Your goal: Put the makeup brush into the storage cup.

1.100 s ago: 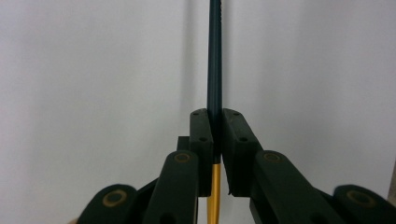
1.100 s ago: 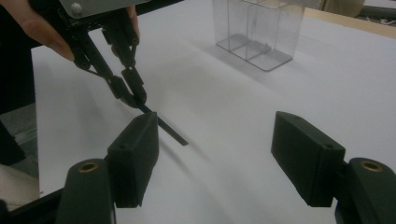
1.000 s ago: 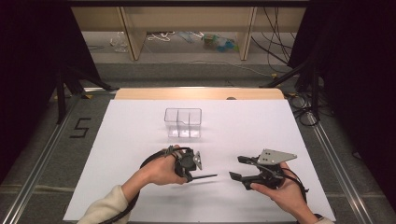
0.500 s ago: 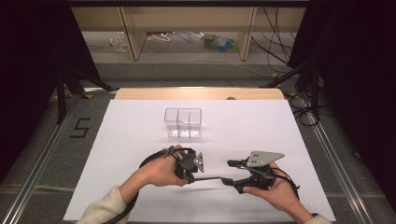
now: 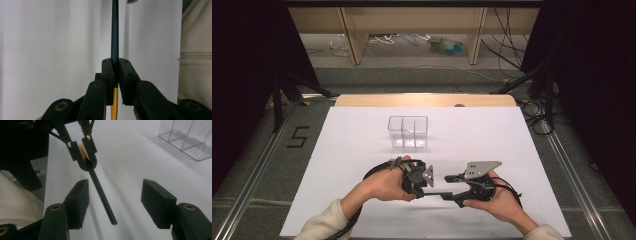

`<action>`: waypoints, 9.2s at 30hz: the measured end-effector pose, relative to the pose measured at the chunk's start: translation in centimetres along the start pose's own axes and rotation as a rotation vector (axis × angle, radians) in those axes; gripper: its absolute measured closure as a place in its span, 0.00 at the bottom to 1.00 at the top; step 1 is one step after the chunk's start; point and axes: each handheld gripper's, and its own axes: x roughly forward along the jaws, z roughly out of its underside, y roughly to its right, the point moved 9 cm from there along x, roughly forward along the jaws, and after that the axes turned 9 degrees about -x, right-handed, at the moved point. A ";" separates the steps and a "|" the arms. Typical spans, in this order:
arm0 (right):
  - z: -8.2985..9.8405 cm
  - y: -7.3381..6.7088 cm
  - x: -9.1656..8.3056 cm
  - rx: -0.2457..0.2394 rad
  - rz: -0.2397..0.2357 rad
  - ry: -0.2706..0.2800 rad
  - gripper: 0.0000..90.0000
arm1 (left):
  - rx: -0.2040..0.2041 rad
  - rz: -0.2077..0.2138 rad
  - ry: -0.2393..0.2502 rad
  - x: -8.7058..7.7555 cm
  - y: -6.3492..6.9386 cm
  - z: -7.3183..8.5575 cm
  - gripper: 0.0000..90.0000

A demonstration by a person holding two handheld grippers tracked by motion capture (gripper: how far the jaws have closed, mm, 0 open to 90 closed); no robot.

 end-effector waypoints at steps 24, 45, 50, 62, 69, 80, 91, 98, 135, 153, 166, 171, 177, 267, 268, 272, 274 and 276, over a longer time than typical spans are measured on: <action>-0.9 -0.8 2.2 -0.090 -0.068 -0.037 0.62 | 0.025 0.014 0.008 -0.5 0.2 -0.5 0.92; -0.6 -2.0 2.1 -0.152 -0.125 -0.082 0.91 | 0.069 0.014 0.015 -0.2 0.7 -0.7 0.92; -0.6 -2.2 2.0 -0.183 -0.126 -0.089 0.93 | 0.080 0.010 0.016 -0.1 0.7 -0.7 0.91; -0.5 -1.3 1.2 -0.174 -0.071 -0.093 0.94 | 0.023 -0.066 0.180 -0.9 -0.7 -0.6 0.48; -0.7 -1.0 1.0 -0.170 -0.033 -0.099 0.94 | -0.029 -0.066 0.210 -1.0 -0.8 1.1 0.44; -1.6 -0.4 0.1 -0.115 -0.001 -0.049 0.94 | -0.112 -0.085 0.288 -1.3 -1.2 2.7 0.33; -2.9 1.3 -1.5 -0.042 0.092 0.074 0.94 | -0.358 -0.099 0.504 -1.2 -3.3 3.1 0.23; -4.8 2.4 -3.2 0.022 0.168 0.239 0.94 | -0.556 -0.014 0.692 -1.2 -4.3 2.2 0.24; -6.1 1.8 -2.8 0.012 0.191 0.318 0.94 | -0.777 0.343 1.231 -6.9 -5.2 -2.4 0.56; -5.2 1.2 -1.2 0.008 0.182 0.251 0.93 | -0.667 0.216 1.213 -6.9 -4.3 -3.6 0.92; -4.6 1.8 -1.0 0.015 0.212 0.204 0.62 | -0.548 0.034 1.162 -7.6 -4.3 -3.4 0.93; -4.5 1.9 -0.9 0.018 0.209 0.204 0.49 | -0.535 -0.012 1.142 -7.7 -4.4 -3.2 0.93; -4.4 2.1 -0.9 0.021 0.210 0.221 0.45 | -0.489 -0.073 1.140 -8.1 -4.8 -3.0 0.93; -2.1 2.7 -5.7 0.047 0.292 0.231 0.33 | -0.500 -0.339 0.991 -9.9 -9.9 -1.3 0.93; -2.1 2.7 -5.7 0.047 0.294 0.231 0.33 | -0.497 -0.341 0.989 -9.9 -10.0 -1.3 0.93; -2.0 2.7 -5.8 0.051 0.297 0.234 0.33 | -0.495 -0.346 0.987 -9.9 -10.2 -1.4 0.93; -1.8 2.5 -5.8 0.071 0.289 0.221 0.33 | -0.497 -0.346 0.984 -9.9 -10.3 -1.5 0.93; -1.8 2.7 -5.8 0.053 0.296 0.225 0.33 | -0.497 -0.348 0.983 -9.9 -10.4 -1.5 0.93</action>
